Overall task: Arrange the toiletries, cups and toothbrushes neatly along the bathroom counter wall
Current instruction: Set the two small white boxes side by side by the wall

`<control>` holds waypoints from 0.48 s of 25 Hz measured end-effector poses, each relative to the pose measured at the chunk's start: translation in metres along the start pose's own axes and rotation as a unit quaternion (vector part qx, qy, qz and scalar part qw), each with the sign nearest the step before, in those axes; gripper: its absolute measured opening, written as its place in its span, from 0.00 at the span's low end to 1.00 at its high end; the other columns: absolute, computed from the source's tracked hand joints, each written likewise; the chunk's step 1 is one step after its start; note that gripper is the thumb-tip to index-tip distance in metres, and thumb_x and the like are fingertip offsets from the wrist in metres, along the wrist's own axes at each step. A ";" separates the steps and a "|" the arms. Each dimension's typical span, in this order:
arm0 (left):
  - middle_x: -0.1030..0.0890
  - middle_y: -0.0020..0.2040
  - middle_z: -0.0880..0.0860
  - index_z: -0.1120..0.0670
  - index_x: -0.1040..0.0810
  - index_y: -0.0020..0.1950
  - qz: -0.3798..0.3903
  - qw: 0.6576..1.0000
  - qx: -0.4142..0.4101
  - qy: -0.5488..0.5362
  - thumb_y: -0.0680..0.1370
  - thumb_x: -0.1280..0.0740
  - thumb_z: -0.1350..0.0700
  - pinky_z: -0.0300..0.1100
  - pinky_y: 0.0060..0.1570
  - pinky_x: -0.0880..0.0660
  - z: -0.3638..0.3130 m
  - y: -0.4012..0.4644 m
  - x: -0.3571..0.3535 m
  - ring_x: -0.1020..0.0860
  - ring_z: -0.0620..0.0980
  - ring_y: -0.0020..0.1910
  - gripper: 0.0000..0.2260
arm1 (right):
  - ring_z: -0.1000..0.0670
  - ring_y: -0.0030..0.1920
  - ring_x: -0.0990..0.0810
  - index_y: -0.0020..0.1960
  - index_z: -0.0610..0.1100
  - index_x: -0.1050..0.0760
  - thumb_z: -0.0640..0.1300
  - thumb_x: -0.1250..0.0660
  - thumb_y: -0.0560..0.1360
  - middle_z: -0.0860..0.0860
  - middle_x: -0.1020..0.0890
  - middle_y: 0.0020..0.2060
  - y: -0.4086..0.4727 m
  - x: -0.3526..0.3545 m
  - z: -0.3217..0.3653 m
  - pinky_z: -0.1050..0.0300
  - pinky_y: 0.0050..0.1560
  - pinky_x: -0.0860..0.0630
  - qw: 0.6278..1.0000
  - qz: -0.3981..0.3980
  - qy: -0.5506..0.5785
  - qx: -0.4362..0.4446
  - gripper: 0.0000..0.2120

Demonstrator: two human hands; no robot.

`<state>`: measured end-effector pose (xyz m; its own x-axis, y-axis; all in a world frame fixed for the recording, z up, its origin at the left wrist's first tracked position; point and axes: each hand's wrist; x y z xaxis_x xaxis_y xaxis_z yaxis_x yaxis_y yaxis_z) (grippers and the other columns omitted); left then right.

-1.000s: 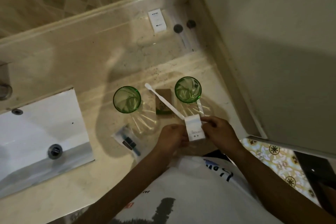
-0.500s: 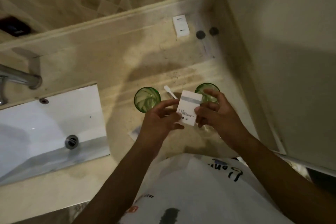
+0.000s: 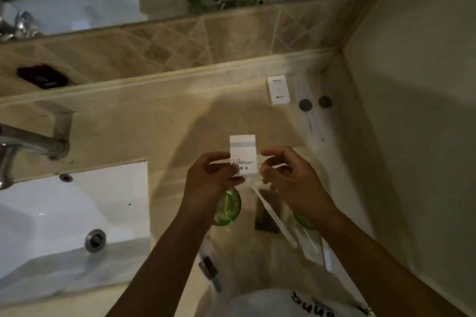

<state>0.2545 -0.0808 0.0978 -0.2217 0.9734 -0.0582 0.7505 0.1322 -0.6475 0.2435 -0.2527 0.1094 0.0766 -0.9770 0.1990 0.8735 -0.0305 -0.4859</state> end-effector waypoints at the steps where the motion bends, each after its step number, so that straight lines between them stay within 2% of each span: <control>1: 0.14 0.49 0.58 0.59 0.21 0.56 0.008 1.000 -0.001 0.009 0.74 0.27 0.67 0.45 0.43 0.17 -0.006 0.015 -0.006 0.13 0.54 0.45 0.13 | 0.54 0.47 0.17 0.60 0.54 0.26 0.45 0.30 0.76 0.56 0.18 0.49 0.016 -0.001 0.005 0.58 0.42 0.17 1.000 0.008 -0.014 -0.001 0.14; 4: 0.14 0.47 0.59 0.60 0.20 0.55 0.027 0.999 -0.006 0.045 0.75 0.30 0.69 0.50 0.46 0.17 -0.017 0.059 -0.024 0.14 0.57 0.45 0.11 | 0.55 0.47 0.17 0.64 0.55 0.31 0.47 0.29 0.75 0.56 0.20 0.51 0.070 0.001 0.006 0.60 0.40 0.17 1.000 -0.015 -0.020 -0.007 0.19; 7: 0.13 0.46 0.60 0.58 0.18 0.52 0.031 0.997 -0.010 0.068 0.73 0.31 0.71 0.52 0.46 0.17 -0.019 0.095 -0.038 0.14 0.58 0.45 0.11 | 0.53 0.49 0.17 0.69 0.55 0.34 0.45 0.29 0.75 0.53 0.20 0.51 0.116 0.010 -0.002 0.50 0.47 0.16 0.998 -0.051 0.025 -0.034 0.26; 8: 0.14 0.47 0.59 0.57 0.18 0.51 0.034 0.995 -0.018 0.088 0.73 0.30 0.71 0.50 0.44 0.17 -0.018 0.105 -0.042 0.14 0.57 0.46 0.12 | 0.54 0.50 0.17 0.71 0.54 0.34 0.45 0.30 0.75 0.53 0.20 0.51 0.126 0.014 -0.004 0.51 0.49 0.16 0.998 -0.054 0.018 -0.040 0.27; 10: 0.14 0.48 0.57 0.55 0.17 0.50 0.032 0.987 -0.049 0.149 0.72 0.29 0.70 0.43 0.40 0.19 -0.016 0.123 -0.046 0.14 0.53 0.47 0.12 | 0.58 0.49 0.19 0.69 0.53 0.30 0.46 0.30 0.76 0.56 0.20 0.51 0.141 0.018 -0.004 0.63 0.46 0.19 0.999 -0.040 -0.019 -0.031 0.22; 12: 0.14 0.44 0.51 0.52 0.17 0.46 0.009 0.978 -0.076 0.196 0.72 0.27 0.67 0.39 0.38 0.21 -0.015 0.138 -0.049 0.15 0.48 0.45 0.10 | 0.63 0.47 0.20 0.62 0.54 0.24 0.45 0.30 0.76 0.60 0.20 0.50 0.151 0.019 -0.004 0.73 0.40 0.23 0.998 -0.035 -0.053 0.002 0.16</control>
<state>0.3782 -0.1072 0.0233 0.0262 0.9690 0.2458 0.8423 0.1110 -0.5274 0.3749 -0.2770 0.0365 0.0650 -0.9447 0.3213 0.8801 -0.0975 -0.4647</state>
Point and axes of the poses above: each hand's wrist, its own y-axis towards the middle knuckle, its own x-axis out of the back of the hand, z = x × y
